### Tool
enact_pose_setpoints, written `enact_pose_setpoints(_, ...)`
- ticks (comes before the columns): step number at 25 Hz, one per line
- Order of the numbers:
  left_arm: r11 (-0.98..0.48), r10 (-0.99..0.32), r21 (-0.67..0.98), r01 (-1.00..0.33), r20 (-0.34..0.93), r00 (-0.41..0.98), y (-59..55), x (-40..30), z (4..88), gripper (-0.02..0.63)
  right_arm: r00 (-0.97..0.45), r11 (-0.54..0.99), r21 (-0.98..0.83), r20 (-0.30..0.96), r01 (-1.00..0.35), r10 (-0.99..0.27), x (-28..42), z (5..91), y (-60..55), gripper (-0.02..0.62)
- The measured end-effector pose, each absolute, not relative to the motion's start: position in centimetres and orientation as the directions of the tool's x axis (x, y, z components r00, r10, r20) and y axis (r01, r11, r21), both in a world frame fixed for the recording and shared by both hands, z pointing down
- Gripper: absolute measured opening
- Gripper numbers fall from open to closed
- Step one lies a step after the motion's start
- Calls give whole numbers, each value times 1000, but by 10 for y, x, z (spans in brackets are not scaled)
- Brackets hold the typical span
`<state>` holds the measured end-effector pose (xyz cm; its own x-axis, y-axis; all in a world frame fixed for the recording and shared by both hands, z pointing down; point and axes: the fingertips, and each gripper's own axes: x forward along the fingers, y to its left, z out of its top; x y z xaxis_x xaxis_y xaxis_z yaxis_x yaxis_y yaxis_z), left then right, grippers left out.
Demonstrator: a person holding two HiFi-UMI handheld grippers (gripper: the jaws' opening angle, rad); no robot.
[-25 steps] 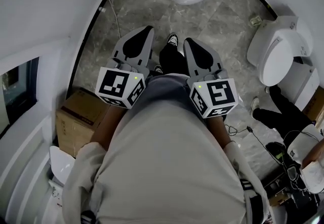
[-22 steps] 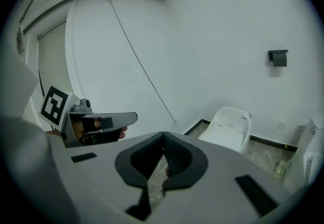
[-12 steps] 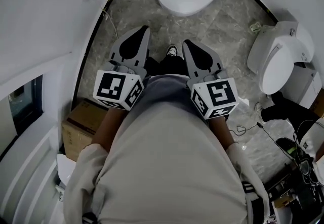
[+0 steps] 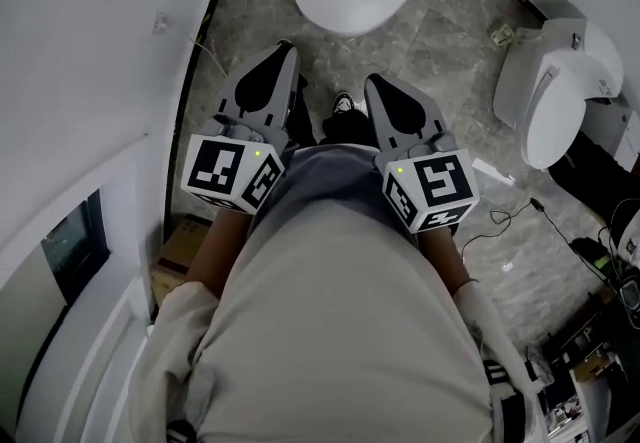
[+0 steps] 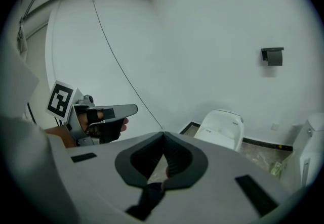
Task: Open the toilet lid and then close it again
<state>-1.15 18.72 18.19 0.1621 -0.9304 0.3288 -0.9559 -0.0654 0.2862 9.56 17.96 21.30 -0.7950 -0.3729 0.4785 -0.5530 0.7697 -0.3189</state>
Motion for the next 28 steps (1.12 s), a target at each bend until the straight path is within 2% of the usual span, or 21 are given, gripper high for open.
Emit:
enact_pose_setpoints(13, -280, -841, 291, -915, 385, 380, 90, -84, 201, 8, -689, 607, -354, 516, -712, -508, 14, 226, 103, 9)
enact_pose_setpoints(19, -360, -781, 324, -875, 409, 473, 56, -121, 220, 8, -638, 466, -435, 506, -770, -581, -17, 237, 75, 9)
enact_pose_setpoints(28, -456, -687, 367, -811, 435, 583, 34, -150, 255, 8, -544, 371, -404, 520, -836, -658, -49, 258, 62, 9)
